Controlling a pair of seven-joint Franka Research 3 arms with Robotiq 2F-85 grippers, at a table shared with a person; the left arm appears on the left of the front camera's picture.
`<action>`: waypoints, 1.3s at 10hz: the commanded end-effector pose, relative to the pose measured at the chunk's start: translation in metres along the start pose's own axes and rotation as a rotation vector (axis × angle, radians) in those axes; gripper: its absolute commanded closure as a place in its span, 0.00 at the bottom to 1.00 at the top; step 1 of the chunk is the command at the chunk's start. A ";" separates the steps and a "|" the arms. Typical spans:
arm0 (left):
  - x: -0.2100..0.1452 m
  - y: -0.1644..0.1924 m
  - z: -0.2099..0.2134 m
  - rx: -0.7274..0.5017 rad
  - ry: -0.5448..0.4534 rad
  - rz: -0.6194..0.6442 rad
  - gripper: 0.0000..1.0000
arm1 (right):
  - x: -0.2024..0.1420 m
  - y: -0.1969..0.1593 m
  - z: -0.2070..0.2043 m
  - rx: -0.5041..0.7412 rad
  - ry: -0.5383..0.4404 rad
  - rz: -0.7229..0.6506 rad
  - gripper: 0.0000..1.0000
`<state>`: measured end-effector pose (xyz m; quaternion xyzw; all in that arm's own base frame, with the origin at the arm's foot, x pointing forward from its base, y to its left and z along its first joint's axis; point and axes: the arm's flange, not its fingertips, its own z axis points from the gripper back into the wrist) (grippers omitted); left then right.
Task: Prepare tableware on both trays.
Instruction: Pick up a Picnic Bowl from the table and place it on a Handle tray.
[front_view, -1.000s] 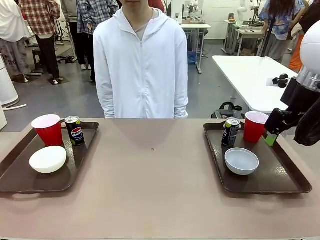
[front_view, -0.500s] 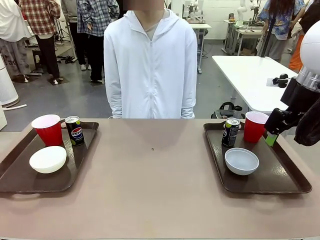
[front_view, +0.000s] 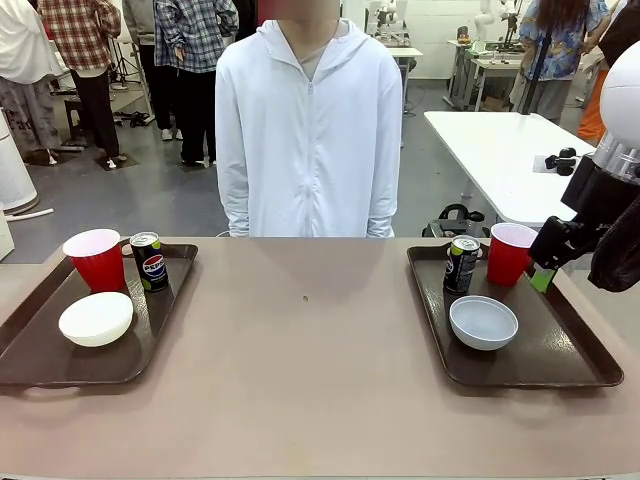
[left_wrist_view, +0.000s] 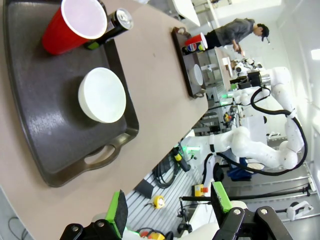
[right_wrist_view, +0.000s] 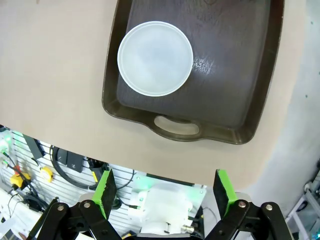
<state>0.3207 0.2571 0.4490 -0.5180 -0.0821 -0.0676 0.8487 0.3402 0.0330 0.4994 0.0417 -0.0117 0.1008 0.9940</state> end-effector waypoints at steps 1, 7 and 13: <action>0.000 -0.005 0.000 -0.010 -0.018 0.010 0.12 | -0.010 -0.021 0.015 0.260 0.007 0.080 0.00; 0.000 -0.005 0.000 -0.010 -0.018 0.010 0.12 | 0.023 -0.161 0.032 0.671 -0.088 -0.085 0.00; 0.000 -0.005 0.000 -0.010 -0.018 0.010 0.12 | 0.003 -0.256 0.044 0.843 -0.218 -0.108 0.00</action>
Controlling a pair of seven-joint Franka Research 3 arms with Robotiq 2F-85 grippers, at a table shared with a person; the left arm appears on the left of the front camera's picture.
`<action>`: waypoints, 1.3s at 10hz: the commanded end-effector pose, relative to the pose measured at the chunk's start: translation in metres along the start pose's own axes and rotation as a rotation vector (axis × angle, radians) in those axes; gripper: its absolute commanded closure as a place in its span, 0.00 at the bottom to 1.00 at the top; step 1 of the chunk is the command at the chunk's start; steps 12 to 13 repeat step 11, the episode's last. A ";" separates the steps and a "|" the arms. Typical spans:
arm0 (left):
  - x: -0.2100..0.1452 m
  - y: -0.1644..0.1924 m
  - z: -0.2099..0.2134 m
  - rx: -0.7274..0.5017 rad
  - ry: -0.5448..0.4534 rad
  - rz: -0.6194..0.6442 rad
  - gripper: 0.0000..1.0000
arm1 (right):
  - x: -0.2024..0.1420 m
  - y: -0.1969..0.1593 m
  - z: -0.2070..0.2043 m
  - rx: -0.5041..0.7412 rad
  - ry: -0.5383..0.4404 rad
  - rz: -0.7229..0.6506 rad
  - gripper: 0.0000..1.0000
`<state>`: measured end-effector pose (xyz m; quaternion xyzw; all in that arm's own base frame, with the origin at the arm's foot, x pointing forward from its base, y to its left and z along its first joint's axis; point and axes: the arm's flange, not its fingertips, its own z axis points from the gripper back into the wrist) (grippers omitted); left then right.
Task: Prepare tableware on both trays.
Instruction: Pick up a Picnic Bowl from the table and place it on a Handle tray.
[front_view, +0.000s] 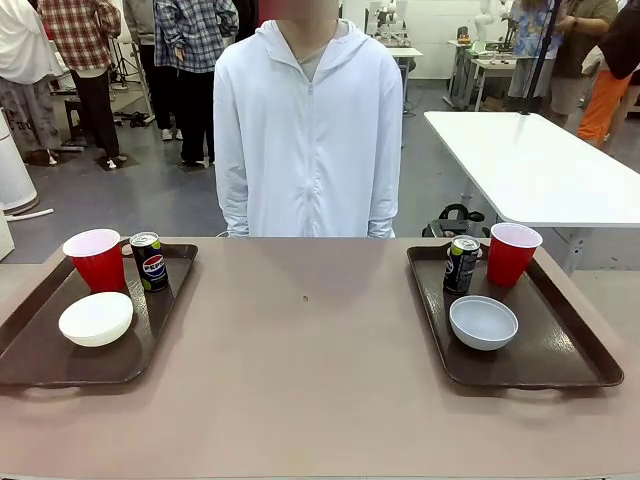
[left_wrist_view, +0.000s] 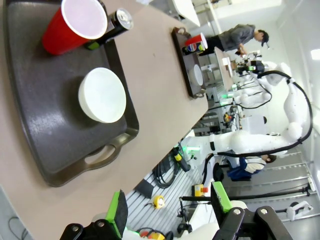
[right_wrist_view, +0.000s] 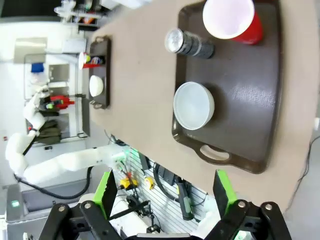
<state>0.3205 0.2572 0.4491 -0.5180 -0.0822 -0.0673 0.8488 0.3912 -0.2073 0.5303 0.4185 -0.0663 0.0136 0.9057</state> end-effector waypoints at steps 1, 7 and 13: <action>0.000 -0.005 0.000 -0.011 -0.018 0.010 0.12 | 0.000 -0.027 0.011 0.101 0.004 0.063 0.00; 0.000 -0.005 0.000 -0.011 -0.018 0.010 0.12 | -0.015 -0.045 0.011 0.079 -0.002 0.024 0.00; 0.000 -0.005 0.000 -0.011 -0.018 0.010 0.12 | -0.015 -0.045 0.011 0.079 -0.002 0.024 0.00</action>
